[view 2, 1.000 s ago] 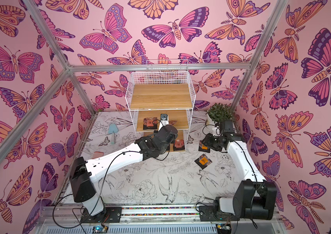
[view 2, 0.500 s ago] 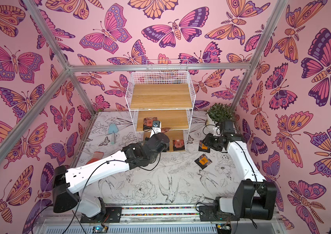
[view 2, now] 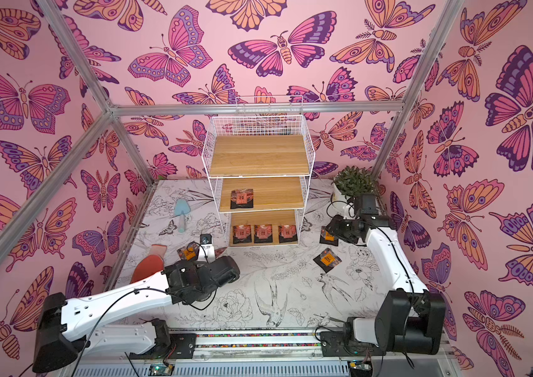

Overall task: Remove the tea bags from the shelf
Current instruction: Place the tea bag at the center of the board.

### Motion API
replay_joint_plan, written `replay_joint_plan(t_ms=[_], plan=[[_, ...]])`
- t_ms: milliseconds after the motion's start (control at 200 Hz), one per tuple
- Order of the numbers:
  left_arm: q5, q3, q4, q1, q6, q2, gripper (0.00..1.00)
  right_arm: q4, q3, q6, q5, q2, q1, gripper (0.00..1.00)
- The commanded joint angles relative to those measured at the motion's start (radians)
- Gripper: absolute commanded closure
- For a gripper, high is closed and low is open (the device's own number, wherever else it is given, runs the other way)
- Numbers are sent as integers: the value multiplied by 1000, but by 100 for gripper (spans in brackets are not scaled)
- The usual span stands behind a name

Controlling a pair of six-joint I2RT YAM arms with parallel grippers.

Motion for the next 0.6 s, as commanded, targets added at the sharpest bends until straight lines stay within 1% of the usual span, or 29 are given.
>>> replay_joint_plan(t_ms=[0, 50, 135, 250, 290, 421, 441, 451, 481, 596], plan=[[42, -87, -65, 26, -131, -15, 100, -13, -1, -18, 15, -4, -7, 55], [60, -122, -47, 49, -141, -20, 100, -15, 2, -18, 18, -1, -7, 55], [126, -176, 18, 107, -95, -30, 100, -21, 5, -19, 20, -1, -7, 55], [261, -231, 163, 208, 27, -25, 100, -23, 11, -21, 26, 6, -6, 55], [293, -239, 191, 241, 48, -7, 100, -25, 12, -22, 26, 9, -7, 55], [307, -212, 222, 289, 80, 84, 100, -27, 14, -26, 32, 16, -7, 55], [305, -201, 224, 291, 88, 91, 100, -27, 14, -26, 31, 15, -6, 55], [303, -196, 223, 293, 93, 121, 100, -26, 14, -26, 31, 16, -6, 55], [299, -178, 224, 294, 104, 157, 100, -28, 14, -25, 32, 17, -7, 55], [300, -129, 250, 297, 141, 254, 100, -27, 17, -28, 36, 22, -7, 55]])
